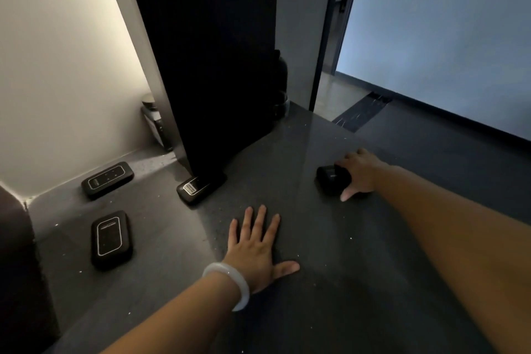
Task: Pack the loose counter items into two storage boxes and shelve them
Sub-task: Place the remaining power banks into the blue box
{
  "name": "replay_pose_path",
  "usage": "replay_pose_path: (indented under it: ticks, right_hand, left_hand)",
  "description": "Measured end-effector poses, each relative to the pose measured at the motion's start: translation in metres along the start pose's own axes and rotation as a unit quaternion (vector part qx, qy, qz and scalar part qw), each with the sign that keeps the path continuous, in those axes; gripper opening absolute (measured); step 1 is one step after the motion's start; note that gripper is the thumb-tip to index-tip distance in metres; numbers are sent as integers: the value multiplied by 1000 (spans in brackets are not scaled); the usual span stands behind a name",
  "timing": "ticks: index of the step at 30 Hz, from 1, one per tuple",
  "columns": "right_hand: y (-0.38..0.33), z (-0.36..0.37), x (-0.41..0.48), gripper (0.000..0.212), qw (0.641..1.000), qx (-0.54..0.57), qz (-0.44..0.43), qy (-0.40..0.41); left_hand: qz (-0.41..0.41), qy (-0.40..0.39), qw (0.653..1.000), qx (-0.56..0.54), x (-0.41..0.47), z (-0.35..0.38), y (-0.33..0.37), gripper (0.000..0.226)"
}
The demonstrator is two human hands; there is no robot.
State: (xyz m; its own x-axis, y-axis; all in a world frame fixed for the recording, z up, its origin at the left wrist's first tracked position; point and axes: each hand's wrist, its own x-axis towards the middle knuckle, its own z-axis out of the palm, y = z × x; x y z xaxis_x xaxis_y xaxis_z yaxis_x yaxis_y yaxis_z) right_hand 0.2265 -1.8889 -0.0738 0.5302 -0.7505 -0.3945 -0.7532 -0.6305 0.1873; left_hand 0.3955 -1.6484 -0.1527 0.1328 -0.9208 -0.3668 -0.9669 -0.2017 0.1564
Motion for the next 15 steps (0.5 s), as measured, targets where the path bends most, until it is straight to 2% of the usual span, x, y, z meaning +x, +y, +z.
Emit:
replay_pose_path:
  ticks: [4, 7, 15]
  right_hand:
    - [-19, 23, -37, 98, 997, 61, 38, 36]
    - [-46, 45, -72, 97, 987, 97, 97, 78]
    - [-149, 92, -168, 88, 931, 197, 270, 150]
  left_hand:
    - [-10, 3, 1000, -2, 1, 0, 2, 102]
    - [-14, 0, 1000, -4, 1, 0, 2, 102]
    - [-6, 1, 1000, -9, -2, 0, 7, 101]
